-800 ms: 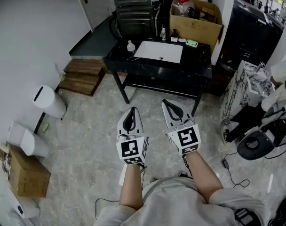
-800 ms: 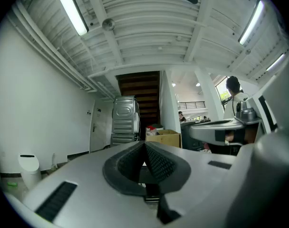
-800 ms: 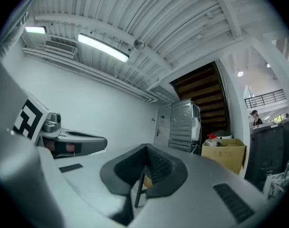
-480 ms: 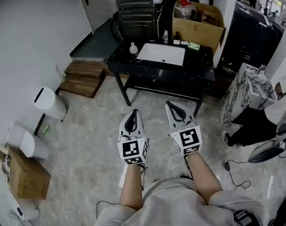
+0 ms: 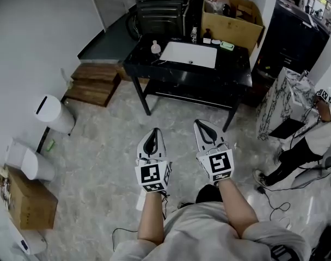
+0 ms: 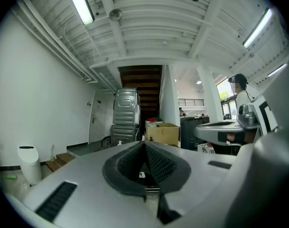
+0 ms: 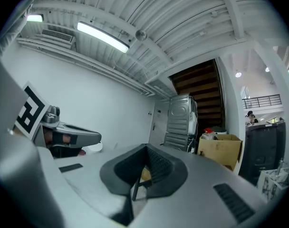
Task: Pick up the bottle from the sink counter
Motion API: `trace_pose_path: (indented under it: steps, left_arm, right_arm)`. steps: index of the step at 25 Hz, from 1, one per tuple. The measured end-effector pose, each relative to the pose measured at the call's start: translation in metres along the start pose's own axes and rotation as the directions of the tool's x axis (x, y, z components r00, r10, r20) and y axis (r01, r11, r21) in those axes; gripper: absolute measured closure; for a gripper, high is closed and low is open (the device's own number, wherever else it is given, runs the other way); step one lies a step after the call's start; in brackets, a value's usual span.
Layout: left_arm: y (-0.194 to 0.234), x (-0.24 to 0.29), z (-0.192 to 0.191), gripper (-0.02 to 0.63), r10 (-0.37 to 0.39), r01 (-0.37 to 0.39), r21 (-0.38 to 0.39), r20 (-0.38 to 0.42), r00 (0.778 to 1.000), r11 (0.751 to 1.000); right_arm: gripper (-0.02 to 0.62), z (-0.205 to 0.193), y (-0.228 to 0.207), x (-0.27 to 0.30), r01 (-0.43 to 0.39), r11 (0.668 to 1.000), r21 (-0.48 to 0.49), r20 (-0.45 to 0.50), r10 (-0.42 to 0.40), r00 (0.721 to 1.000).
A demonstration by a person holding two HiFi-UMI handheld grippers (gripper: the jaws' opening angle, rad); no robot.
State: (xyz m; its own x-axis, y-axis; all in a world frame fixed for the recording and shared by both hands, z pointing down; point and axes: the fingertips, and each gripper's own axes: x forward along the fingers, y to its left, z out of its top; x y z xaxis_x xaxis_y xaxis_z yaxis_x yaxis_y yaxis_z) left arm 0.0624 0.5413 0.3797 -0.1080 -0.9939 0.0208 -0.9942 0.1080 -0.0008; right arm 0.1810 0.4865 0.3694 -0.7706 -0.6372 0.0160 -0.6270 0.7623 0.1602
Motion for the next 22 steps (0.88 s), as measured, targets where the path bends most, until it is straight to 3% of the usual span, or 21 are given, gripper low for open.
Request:
trace_pose_path:
  steps: [5,9,18,22]
  left_arm:
    - [0.003,0.016,-0.021,0.594,-0.015,0.015,-0.016,-0.03,0.999,1.0]
    - [0.016,0.05,-0.036,0.594,-0.001,-0.002,-0.038,-0.067,0.998,0.999]
    - [0.051,0.192,-0.031,0.594,-0.03,0.026,-0.044,-0.096,0.995,0.999]
    - [0.054,0.257,-0.035,0.594,-0.051,0.045,-0.052,-0.113,0.992,0.998]
  right_arm:
    - [0.588,-0.015,-0.009,0.015,-0.014,1.0,0.012,-0.018,0.014,1.0]
    - [0.588,-0.025,-0.021,0.061,-0.024,1.0,-0.018,-0.026,0.023,0.999]
    - [0.588,-0.04,-0.071,0.215,-0.111,0.992,-0.064,-0.063,0.107,0.992]
    - [0.588,-0.047,-0.107,0.27,-0.125,0.992,0.009,-0.059,0.125,0.99]
